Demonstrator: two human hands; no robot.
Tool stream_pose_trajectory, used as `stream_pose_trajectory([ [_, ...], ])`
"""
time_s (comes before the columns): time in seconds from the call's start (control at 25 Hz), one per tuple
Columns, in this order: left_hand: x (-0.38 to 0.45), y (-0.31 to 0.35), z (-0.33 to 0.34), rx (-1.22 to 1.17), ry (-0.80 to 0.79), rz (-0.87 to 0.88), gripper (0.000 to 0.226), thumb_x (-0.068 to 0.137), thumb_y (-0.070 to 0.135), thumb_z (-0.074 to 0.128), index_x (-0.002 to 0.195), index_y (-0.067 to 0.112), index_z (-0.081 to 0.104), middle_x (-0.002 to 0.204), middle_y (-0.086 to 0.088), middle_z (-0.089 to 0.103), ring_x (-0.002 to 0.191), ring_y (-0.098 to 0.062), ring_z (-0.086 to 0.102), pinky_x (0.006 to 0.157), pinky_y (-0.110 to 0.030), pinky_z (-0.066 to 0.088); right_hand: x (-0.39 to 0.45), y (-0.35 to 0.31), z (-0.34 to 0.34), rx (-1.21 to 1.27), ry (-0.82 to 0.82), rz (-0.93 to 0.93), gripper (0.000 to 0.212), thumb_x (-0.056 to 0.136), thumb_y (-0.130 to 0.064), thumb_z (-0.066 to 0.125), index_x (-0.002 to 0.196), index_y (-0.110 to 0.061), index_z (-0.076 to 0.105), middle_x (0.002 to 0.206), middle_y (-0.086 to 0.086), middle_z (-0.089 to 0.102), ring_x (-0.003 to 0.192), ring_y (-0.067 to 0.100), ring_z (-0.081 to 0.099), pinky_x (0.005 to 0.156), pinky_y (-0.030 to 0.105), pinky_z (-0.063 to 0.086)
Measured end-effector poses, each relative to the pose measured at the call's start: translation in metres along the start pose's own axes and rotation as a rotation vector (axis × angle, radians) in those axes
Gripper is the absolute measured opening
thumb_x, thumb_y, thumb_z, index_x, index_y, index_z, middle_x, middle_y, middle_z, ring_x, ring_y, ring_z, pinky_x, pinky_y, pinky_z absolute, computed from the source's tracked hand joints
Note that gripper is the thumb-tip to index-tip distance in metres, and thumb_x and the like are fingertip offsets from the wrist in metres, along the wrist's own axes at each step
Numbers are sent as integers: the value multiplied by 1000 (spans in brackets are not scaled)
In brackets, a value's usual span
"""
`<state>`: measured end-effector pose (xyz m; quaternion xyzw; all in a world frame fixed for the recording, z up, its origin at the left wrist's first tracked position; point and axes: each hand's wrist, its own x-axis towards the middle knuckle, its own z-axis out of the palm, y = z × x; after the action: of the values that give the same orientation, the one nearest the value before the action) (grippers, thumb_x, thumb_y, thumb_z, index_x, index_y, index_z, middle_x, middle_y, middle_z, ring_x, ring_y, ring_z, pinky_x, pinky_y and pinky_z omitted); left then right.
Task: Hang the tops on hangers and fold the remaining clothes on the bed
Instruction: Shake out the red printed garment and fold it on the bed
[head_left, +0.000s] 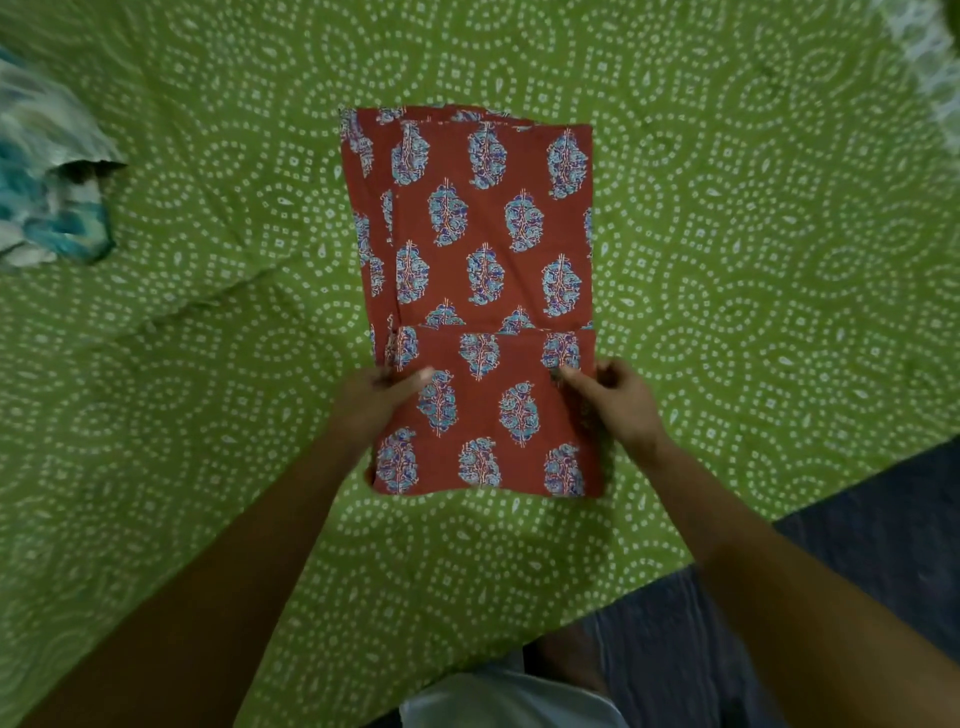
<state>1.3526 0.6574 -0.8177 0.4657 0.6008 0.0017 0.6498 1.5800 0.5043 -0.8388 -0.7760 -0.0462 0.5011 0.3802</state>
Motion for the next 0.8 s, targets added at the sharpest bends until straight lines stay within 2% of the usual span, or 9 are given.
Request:
stream_pose_trajectory([
  [0.04, 6, 8, 4, 8, 34, 59, 10, 83, 23, 72, 86, 15, 70, 82, 4, 73, 66, 0, 68, 60, -13, 52, 10, -7, 2, -64, 14, -47, 24, 80, -32, 76, 91, -15, 63, 83, -6, 70, 71, 9, 66, 62, 25, 53],
  [0.16, 23, 15, 10, 185, 234, 241, 39, 86, 20, 69, 57, 17, 43, 49, 10, 46, 41, 3, 42, 47, -13, 32, 39, -17, 2, -215, 64, -187, 14, 84, -28, 72, 75, -23, 62, 84, -1, 69, 75, 15, 63, 73, 33, 53],
  [0.24, 31, 11, 8, 373, 328, 264, 33, 85, 25, 70, 67, 13, 46, 58, 4, 42, 52, -3, 40, 57, -26, 35, 45, -15, 1, -308, 79, -206, 15, 85, -29, 71, 81, -19, 60, 87, 2, 67, 81, 21, 64, 74, 33, 52],
  [0.28, 32, 8, 6, 495, 351, 292, 24, 85, 25, 70, 81, 10, 52, 67, 1, 49, 62, -9, 46, 65, -30, 39, 42, -15, -1, -388, 93, -232, 17, 86, -27, 70, 91, -16, 58, 92, 3, 65, 86, 23, 62, 75, 31, 49],
  [0.36, 33, 4, -2, 807, 352, 515, 32, 88, 18, 63, 115, 6, 53, 100, -9, 59, 92, -23, 56, 84, -37, 43, 35, -8, -13, -638, 92, -432, 37, 87, -22, 65, 117, -11, 48, 115, 10, 55, 105, 26, 55, 88, 32, 45],
  [0.44, 37, 6, -20, 1241, 213, 964, 50, 87, 10, 43, 137, 11, 43, 137, -10, 50, 125, -28, 49, 100, -40, 39, 28, 0, -36, -1100, -52, -783, 72, 80, -25, 59, 144, -15, 27, 144, 12, 34, 131, 30, 37, 110, 44, 32],
  [0.52, 41, 10, -44, 1674, -118, 1302, 73, 77, 10, 36, 149, 15, 29, 157, -6, 24, 145, -26, 23, 115, -46, 22, 32, 5, -60, -1545, -252, -1075, 91, 72, -36, 57, 152, -23, 16, 159, 7, 15, 145, 29, 16, 118, 49, 11],
  [0.64, 54, 14, -48, 1941, -350, 1357, 83, 74, 22, 38, 153, 14, 14, 160, -13, 9, 147, -31, 11, 117, -53, 14, 50, 5, -50, -1827, -408, -1329, 85, 77, -27, 53, 153, -29, 15, 161, 4, 9, 148, 28, 8, 119, 48, 6],
  [0.8, 89, 18, -35, 1852, -433, 1298, 85, 77, 40, 40, 153, 13, 13, 158, -14, 15, 146, -35, 14, 118, -45, 14, 86, -15, -16, -1750, -441, -1484, 80, 83, -3, 37, 152, -34, 11, 160, 1, 11, 147, 29, 9, 118, 49, 17],
])
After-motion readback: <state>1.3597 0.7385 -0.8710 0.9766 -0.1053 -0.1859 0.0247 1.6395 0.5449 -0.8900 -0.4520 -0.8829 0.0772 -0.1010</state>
